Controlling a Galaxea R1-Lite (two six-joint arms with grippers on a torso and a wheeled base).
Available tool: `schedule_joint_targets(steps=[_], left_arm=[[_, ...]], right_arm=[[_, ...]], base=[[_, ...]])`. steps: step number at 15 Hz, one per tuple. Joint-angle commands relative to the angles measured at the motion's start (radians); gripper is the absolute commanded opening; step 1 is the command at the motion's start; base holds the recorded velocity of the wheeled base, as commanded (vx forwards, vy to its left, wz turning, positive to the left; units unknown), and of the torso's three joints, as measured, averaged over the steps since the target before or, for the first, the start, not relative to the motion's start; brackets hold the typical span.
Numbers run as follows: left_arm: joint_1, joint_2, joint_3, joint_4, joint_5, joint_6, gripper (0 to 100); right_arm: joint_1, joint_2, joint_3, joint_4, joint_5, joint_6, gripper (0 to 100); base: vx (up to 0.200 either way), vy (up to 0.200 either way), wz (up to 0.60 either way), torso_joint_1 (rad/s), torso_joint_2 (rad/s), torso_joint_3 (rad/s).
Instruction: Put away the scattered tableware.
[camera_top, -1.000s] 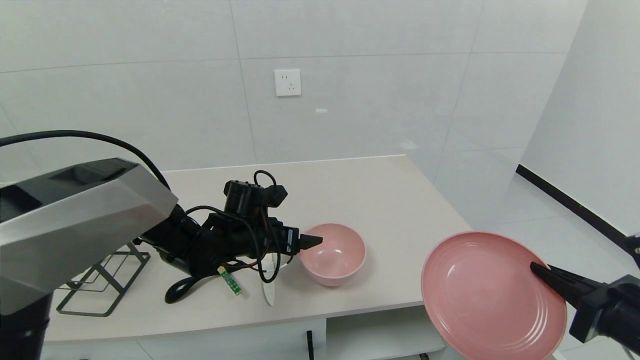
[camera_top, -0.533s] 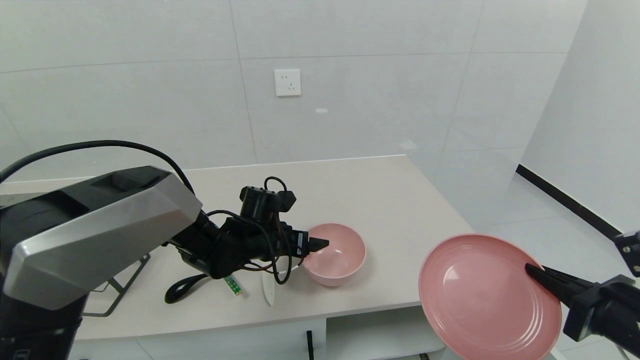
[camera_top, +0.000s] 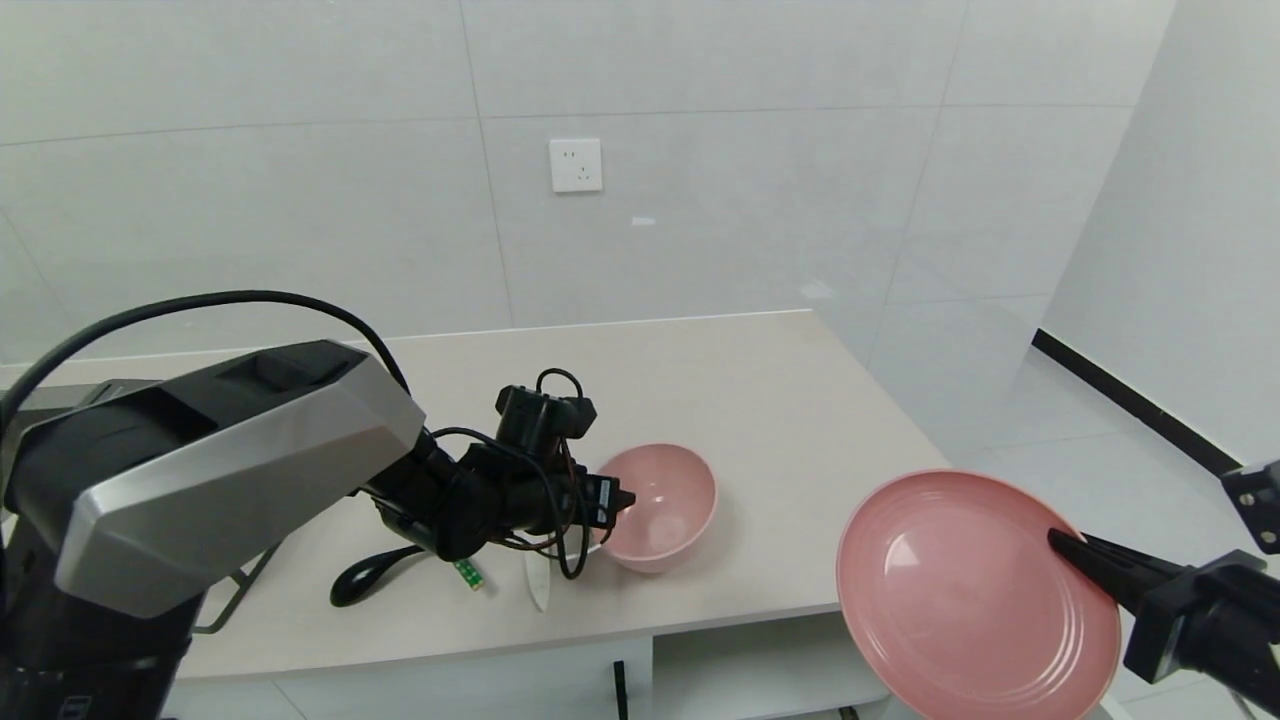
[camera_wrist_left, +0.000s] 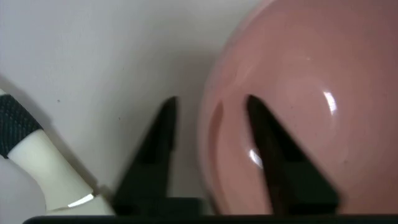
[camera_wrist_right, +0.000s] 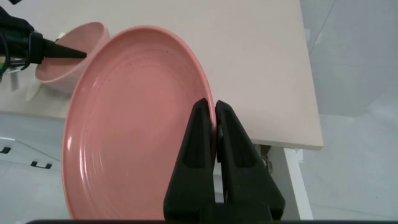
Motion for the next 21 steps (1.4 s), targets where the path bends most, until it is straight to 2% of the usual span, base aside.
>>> schedule_joint_targets(steps=[1,7,17,21], left_arm=[[-0.006,-0.018,-0.004,0.007,0.005,0.003,0],[-0.008,-0.124,0.024,0.01,0.009,0.005,0],[0.009,-0.42,0.197,0.006,0.014,0.003,0],[0.009,-0.555,0.328,-0.042,0.014,-0.003,0]], right_arm=[[0.0,0.006,0.0,0.0,0.0,0.0,0],[-0.007,0.006,0.0,-0.002,0.0,0.0,0],[-0.053,-0.005,0.0,-0.002,0.0,-0.013,0],[-0.059,-0.051,0.0,0.003,0.0,-0.013,0]], base=[[0.0,0.0,0.0,0.0,0.0,0.0],[0.0,0.0,0.0,0.0,0.0,0.0],[0.0,0.0,0.0,0.0,0.0,0.0],[0.0,0.0,0.0,0.0,0.0,0.0]])
